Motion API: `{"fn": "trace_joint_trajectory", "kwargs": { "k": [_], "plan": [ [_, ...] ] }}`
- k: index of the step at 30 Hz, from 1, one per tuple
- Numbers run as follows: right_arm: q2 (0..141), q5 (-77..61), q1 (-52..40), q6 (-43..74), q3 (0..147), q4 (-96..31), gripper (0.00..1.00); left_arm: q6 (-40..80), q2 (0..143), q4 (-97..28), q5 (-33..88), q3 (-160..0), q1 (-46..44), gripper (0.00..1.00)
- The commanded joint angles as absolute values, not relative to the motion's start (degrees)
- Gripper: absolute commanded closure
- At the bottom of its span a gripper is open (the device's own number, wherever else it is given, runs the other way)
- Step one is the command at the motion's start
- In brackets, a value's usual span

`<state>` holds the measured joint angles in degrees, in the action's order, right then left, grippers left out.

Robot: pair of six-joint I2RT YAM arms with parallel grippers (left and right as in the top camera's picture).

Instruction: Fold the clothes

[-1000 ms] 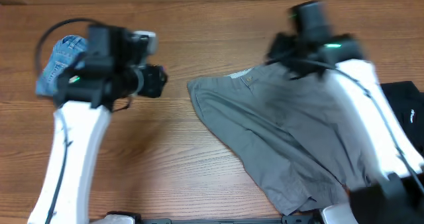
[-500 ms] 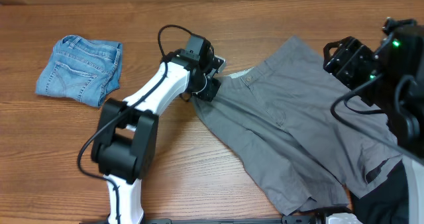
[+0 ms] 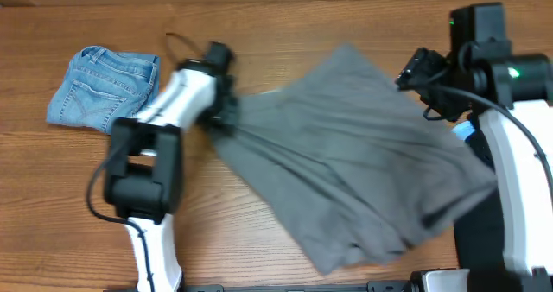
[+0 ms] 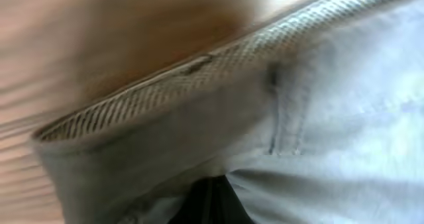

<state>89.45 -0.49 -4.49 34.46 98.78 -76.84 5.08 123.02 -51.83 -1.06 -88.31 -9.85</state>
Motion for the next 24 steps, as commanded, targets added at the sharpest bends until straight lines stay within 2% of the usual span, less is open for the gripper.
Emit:
{"fn": "trace_joint_trajectory", "kwargs": {
  "k": [1, 5, 10, 15, 16, 18, 19, 20, 23, 24],
  "plan": [
    [94.19, 0.84, -4.36, 34.04, 98.54, -76.84, 0.24, 7.01, 124.66, -55.66, -5.08, -86.41, 2.87, 0.96],
    [100.82, 1.28, -4.36, 34.06, 98.52, -77.32, 0.24, 2.66, 118.21, -57.65, 3.84, -86.41, 8.56, 0.96],
    [107.50, 3.60, -4.36, 34.04, 97.82, -78.78, 0.24, 1.19, 105.12, -56.47, 9.13, -86.43, 9.69, 0.95],
    [110.52, 9.02, -4.03, 34.04, 93.17, -79.85, 0.21, 0.78, 94.54, -55.59, 12.38, -86.43, 8.93, 0.66],
    [111.02, 9.45, -3.70, 34.04, 91.37, -79.24, 0.23, -0.27, 92.95, -55.46, 14.28, -86.43, 8.78, 0.64],
    [111.24, 9.41, -2.72, 34.04, 87.53, -77.06, 0.33, -2.04, 91.00, -55.13, 17.87, -86.43, 8.32, 0.63],
    [111.24, 9.08, -2.04, 34.06, 85.06, -75.44, 0.44, -2.44, 90.45, -55.02, 19.27, -86.43, 8.03, 0.62],
    [111.24, 8.34, -1.56, 34.04, 83.35, -74.19, 0.48, -2.85, 90.21, -55.02, 20.03, -86.43, 7.77, 0.62],
    [111.24, 1.52, -0.23, 32.53, 76.58, -67.53, 0.78, -3.11, 90.65, -55.24, 20.58, -86.41, 6.28, 0.62],
    [111.24, 0.23, -0.12, 32.56, 75.07, -65.89, 0.82, -3.29, 90.67, -55.27, 20.58, -86.41, 5.93, 0.62]
  ]
}}
